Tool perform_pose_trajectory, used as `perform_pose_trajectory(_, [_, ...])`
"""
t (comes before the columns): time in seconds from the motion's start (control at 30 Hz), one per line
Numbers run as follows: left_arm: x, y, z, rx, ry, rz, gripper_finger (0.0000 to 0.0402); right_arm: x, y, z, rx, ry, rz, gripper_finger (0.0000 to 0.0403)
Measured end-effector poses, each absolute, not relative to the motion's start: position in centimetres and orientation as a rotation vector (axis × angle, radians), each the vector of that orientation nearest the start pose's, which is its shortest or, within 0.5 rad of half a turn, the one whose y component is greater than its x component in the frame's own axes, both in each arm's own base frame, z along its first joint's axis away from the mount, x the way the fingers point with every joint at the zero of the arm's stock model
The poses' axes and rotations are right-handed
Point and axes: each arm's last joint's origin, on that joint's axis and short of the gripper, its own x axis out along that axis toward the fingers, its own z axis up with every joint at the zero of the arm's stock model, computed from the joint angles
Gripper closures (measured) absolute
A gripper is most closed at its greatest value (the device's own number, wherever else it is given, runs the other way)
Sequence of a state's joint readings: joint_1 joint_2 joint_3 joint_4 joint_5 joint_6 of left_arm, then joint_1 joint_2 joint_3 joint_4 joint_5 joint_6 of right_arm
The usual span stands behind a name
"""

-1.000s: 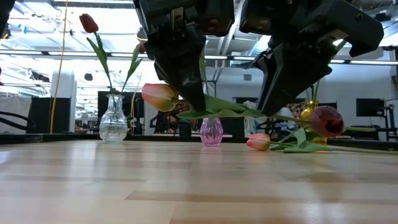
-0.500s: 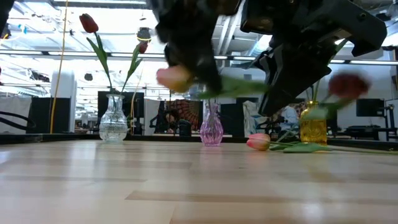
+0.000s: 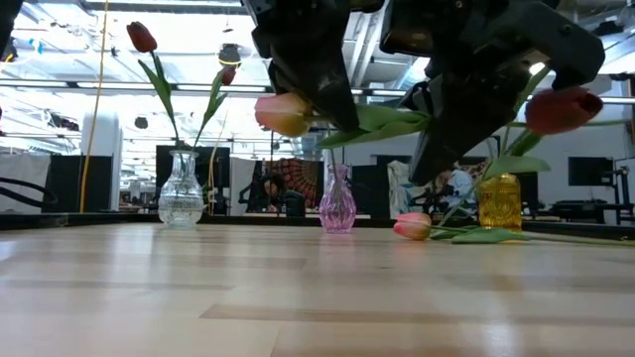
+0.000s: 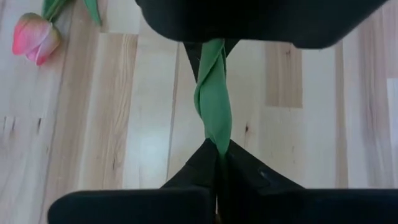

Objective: Sort flowers into vase by color
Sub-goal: Put the bottom pink flower into the purple vase

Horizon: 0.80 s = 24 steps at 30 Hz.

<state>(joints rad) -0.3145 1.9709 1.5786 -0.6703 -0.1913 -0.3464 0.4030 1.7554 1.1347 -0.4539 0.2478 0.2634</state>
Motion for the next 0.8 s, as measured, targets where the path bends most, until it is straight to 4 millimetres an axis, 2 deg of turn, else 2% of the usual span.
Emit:
perform_pose_trajectory(0.17, [40.1,-12.4,22.4,-0.049,1.03,0.058,0.0345,32.4,13.0,18.5,-0.101,1.016,0.006,0.0381])
perform_pose_trajectory(0.3, [39.9,-12.1,23.0,-0.077,1.049,-0.036,0.0301,32.5,13.1,18.7,-0.094,0.999,0.009,0.0386])
perform_pose_trajectory(0.4, [39.2,-11.8,24.9,-0.091,1.005,-0.045,0.0283,32.6,13.1,18.8,-0.089,0.984,0.012,0.0386])
perform_pose_trajectory(0.53, [37.4,-11.7,28.4,-0.038,0.915,0.029,0.0279,32.8,13.3,18.9,-0.074,0.961,0.011,0.0383])
perform_pose_trajectory(0.7, [34.1,-12.6,32.3,0.018,0.798,0.136,0.0281,33.2,13.4,19.2,-0.052,0.907,0.006,0.0384])
perform_pose_trajectory(0.8, [32.0,-13.5,33.6,0.044,0.76,0.201,0.0281,33.7,13.5,19.6,-0.029,0.847,0.011,0.0384])
